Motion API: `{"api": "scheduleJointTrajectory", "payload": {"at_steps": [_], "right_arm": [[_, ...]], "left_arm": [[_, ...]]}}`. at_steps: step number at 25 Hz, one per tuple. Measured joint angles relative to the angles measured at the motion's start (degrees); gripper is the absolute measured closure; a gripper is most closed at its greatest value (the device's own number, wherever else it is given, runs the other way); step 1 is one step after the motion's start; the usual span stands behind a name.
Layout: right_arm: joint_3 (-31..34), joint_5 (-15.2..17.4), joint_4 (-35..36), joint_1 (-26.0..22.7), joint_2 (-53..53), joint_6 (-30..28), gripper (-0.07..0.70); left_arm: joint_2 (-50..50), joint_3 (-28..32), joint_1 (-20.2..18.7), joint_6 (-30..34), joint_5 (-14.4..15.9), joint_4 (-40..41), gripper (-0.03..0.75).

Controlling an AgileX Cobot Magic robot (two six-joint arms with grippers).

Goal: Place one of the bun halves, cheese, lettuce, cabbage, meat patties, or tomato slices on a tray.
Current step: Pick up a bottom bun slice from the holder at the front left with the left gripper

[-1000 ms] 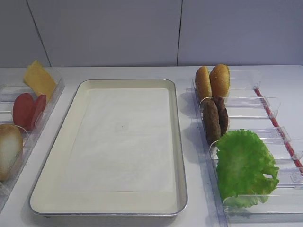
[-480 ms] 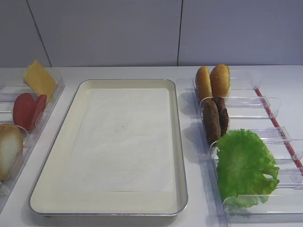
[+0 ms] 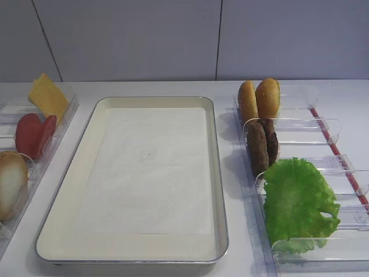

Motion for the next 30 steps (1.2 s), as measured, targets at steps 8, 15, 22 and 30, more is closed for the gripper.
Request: {"api": "scheduleJointTrajectory", "payload": {"at_steps": [8,15,22,30], "right_arm": [[0.00,0.00,0.00,0.00,0.00,0.00,-0.030],[0.00,0.00,0.00,0.00,0.00,0.00,-0.030],[0.00,0.00,0.09,0.00,0.00,-0.11,-0.030],[0.00,0.00,0.09,0.00,0.00,-0.11,-0.030]], "left_arm": [[12.62,-7.79,0.00,2.77,-1.43,-1.23,0.213],[19.30,-9.00,0.00,5.25,-3.18,-4.36,0.213],[21.33,-9.00,0.00,5.99,-6.18,-4.48,0.216],[23.83,-9.00,0.00,5.99,-6.26,-3.07,0.217]]}}
